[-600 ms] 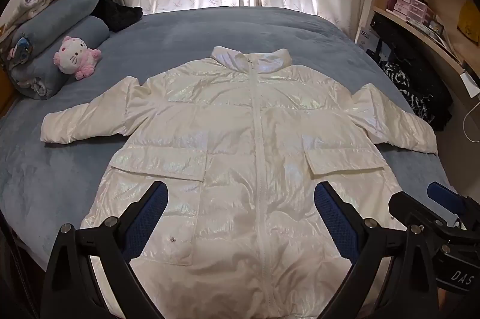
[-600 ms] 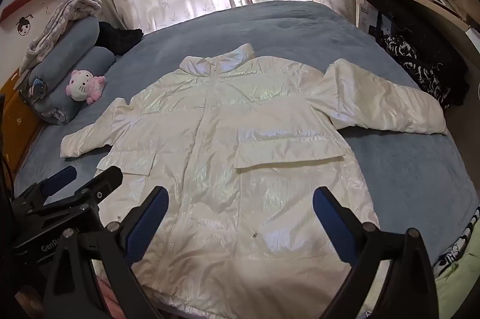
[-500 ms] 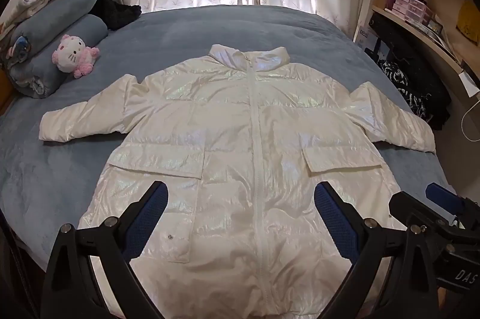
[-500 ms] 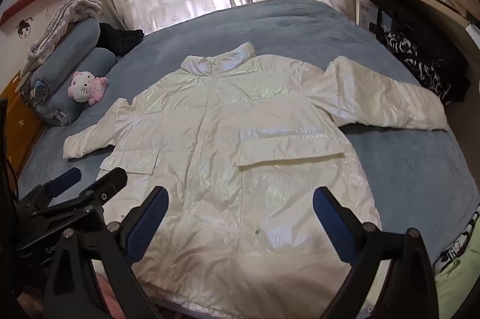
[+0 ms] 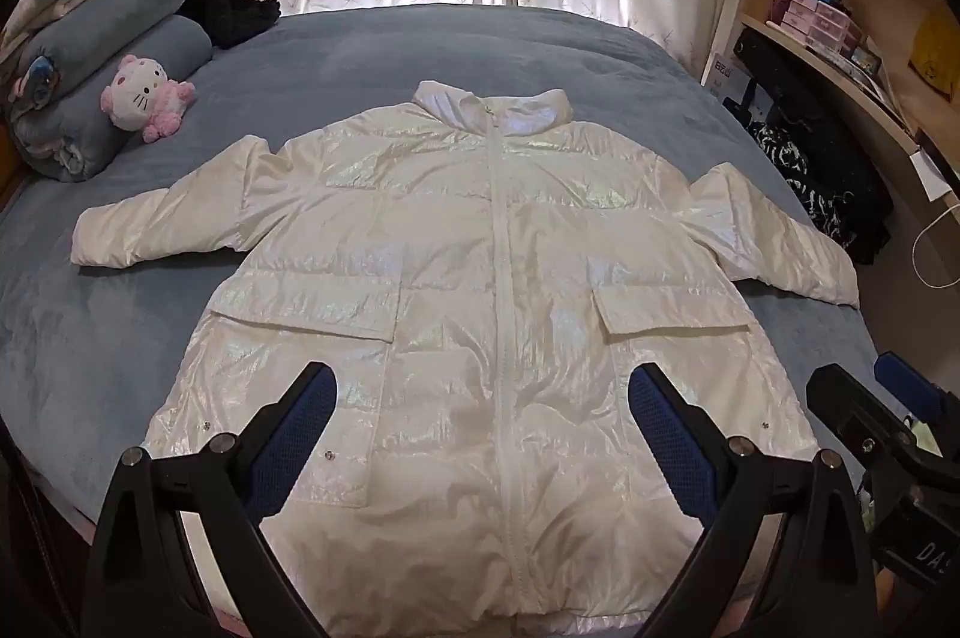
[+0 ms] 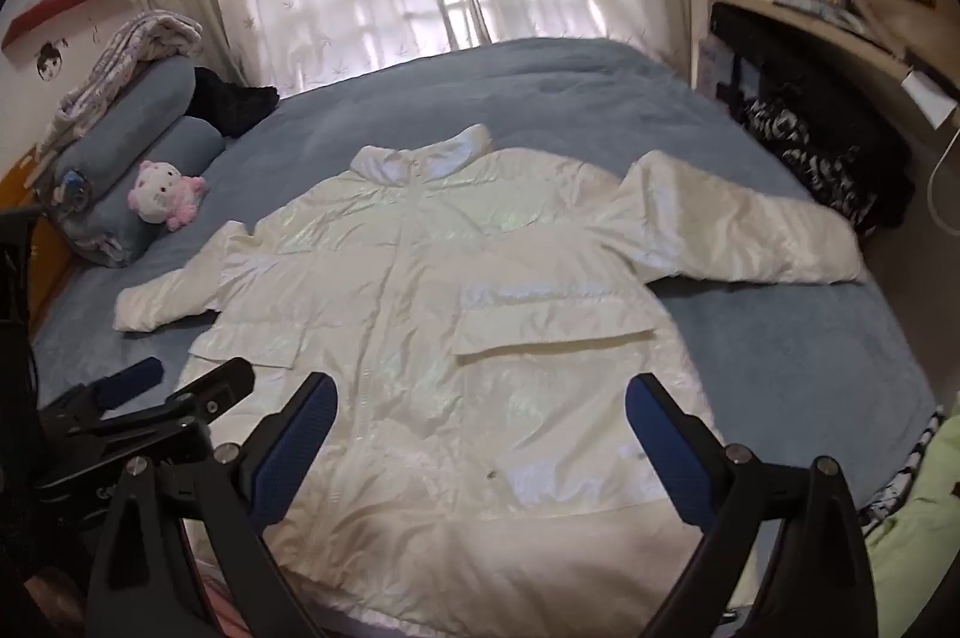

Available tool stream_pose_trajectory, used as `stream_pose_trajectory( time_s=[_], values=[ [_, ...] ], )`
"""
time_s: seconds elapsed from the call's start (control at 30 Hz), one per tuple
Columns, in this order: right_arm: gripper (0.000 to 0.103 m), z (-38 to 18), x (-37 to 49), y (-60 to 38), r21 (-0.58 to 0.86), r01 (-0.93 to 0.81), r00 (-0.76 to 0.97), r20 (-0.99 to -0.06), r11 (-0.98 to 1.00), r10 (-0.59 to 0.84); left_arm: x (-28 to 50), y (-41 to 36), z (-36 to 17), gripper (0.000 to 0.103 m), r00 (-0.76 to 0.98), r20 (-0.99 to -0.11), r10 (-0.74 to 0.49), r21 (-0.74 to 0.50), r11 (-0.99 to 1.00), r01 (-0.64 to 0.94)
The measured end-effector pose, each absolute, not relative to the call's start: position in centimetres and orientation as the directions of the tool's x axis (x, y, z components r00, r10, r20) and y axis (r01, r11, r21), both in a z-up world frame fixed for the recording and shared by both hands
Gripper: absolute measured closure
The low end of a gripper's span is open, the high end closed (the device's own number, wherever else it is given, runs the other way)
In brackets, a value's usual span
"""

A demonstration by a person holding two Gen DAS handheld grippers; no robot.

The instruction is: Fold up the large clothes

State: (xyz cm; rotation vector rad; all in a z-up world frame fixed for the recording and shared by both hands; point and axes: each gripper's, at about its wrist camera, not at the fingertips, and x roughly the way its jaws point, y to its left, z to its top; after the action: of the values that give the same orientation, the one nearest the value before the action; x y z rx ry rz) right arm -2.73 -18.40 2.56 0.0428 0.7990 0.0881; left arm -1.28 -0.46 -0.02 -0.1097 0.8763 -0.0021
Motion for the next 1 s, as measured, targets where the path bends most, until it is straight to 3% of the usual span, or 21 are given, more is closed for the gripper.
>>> stream_pose_trajectory(
  time_s=[0.53, 1.0],
  values=[
    [0.005, 3.8, -4.6, -19.0, 0.102, -0.050, 0.791, -0.604, 0.994, 0.102, -1.4, -1.0, 0.1, 0.006, 0.635, -0.771, -0.057, -0.094, 0.995, -0.025],
    [0.005, 2.4, -3.9, -19.2, 0.059, -0.062, 0.736, -0.672, 0.996, 0.086, -1.8, -1.1, 0.2, 0.006, 0.647, -0.761, -0.052, -0.085, 0.996, -0.020]
  ],
)
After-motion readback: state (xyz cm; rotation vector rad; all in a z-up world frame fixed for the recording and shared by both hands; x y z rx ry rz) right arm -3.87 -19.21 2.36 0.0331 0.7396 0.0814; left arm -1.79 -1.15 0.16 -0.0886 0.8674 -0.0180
